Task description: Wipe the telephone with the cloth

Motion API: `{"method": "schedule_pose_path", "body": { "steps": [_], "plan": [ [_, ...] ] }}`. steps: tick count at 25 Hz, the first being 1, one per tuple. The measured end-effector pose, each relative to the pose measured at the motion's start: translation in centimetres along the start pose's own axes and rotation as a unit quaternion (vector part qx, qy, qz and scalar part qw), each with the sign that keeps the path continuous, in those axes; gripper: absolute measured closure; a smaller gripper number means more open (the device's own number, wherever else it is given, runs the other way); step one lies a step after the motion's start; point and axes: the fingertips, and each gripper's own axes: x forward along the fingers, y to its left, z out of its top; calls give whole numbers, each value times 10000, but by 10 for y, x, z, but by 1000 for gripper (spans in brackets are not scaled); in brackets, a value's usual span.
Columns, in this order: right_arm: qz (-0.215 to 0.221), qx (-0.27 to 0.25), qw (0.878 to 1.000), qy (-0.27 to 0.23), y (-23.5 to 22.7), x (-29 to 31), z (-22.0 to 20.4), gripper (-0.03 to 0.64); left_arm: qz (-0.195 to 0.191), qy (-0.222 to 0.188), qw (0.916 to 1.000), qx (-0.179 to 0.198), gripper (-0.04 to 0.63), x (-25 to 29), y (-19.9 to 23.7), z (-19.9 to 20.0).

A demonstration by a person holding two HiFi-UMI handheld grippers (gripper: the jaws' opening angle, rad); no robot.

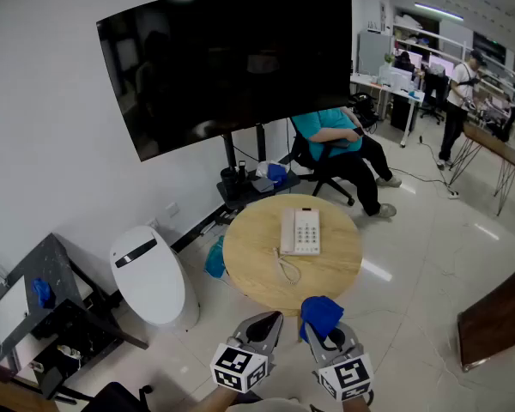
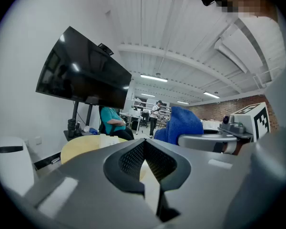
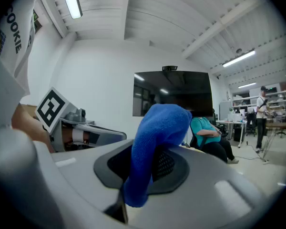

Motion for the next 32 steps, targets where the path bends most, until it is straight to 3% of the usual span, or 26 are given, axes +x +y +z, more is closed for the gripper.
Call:
{"method": "schedule_pose_path", "body": {
  "steps": [11, 17, 32],
  "plan": [
    [-58, -135, 9999, -39, -25, 14, 5, 555, -61, -18, 10000, 5, 594, 27, 5, 5],
    [-220, -164, 9996, 14, -50, 32, 6, 555, -300, 23, 9995, 0, 594, 65, 14, 11],
    [-318, -31, 9989, 356, -104, 117, -5, 555, -388, 237, 9989, -57, 594, 137, 85, 19]
  ]
}}
